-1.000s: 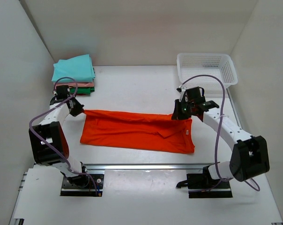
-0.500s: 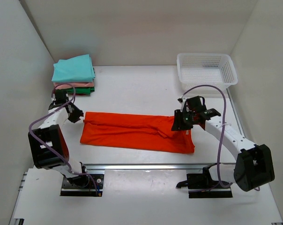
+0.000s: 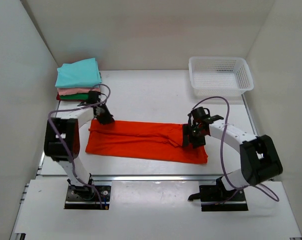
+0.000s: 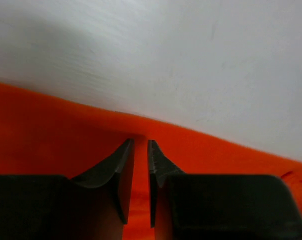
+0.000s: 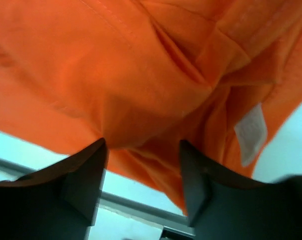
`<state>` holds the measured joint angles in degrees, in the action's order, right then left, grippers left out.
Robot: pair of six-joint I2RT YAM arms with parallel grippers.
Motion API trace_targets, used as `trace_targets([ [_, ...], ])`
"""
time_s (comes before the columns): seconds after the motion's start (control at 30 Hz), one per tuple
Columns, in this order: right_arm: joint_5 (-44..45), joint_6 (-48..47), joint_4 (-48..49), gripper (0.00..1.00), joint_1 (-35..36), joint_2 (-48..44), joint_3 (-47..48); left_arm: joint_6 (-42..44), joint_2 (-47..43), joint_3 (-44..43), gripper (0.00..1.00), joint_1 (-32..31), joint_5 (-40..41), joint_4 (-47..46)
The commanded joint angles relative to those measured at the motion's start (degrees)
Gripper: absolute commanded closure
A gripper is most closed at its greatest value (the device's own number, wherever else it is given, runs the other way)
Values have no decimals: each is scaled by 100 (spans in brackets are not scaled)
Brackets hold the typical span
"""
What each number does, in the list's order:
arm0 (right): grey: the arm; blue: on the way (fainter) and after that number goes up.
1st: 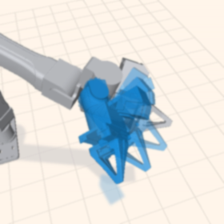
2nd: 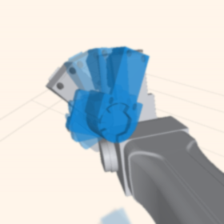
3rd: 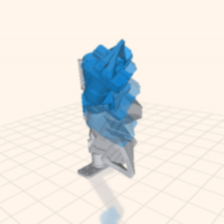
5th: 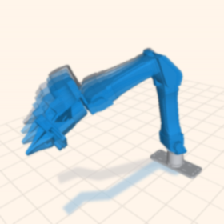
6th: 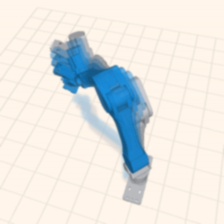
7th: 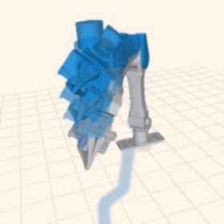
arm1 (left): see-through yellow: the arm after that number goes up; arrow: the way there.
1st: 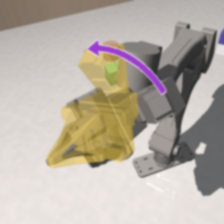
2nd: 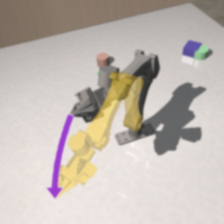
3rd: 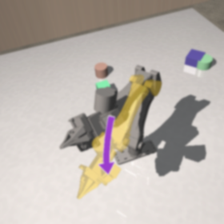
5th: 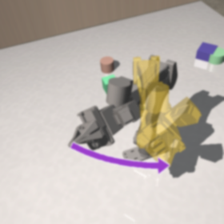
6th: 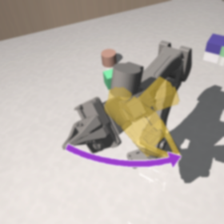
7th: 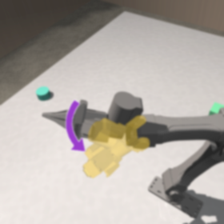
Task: Fold and stack the t-shirts
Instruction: Rotate the tshirt 90 degrees
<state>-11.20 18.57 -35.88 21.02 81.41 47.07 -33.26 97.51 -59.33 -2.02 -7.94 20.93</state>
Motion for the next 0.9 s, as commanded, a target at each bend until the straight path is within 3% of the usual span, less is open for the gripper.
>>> trace_targets([
  [0.0,372,112,300,47,166,348,188,153,451,26,73,-403,-243,210],
  [0.13,382,-11,432,57,78,1427,846,38,488,570,74,-606,-401,552],
  [0.23,409,-265,407,57,52,2490,1994,-198,-91,1124,72,-694,-540,737],
  [0.33,269,-423,127,55,16,3719,3814,-418,-715,1459,72,-808,-717,1193],
  [0.43,224,-687,-514,51,25,4961,6265,-524,-1452,1582,72,-1107,-875,1738],
  [0.5,285,-837,-1095,48,60,5839,8405,-681,-1839,1688,73,-1195,-1234,1958],
  [0.53,311,-855,-1480,48,78,6025,9416,-813,-2094,1688,74,-1187,-1392,2011],
  [0.6,311,-872,-1834,45,104,6291,10343,-1015,-2437,1487,74,-1090,-1507,2090],
  [0.67,460,-854,-1897,43,157,5986,10315,-1226,-2719,1241,75,-976,-1543,2074],
  [0.77,593,-951,-1425,41,333,4870,8920,-1533,-2721,907,74,-695,-1728,1486],
  [0.87,147,-470,-214,44,473,3341,6140,-1596,-2038,504,77,-668,-1824,590],
])
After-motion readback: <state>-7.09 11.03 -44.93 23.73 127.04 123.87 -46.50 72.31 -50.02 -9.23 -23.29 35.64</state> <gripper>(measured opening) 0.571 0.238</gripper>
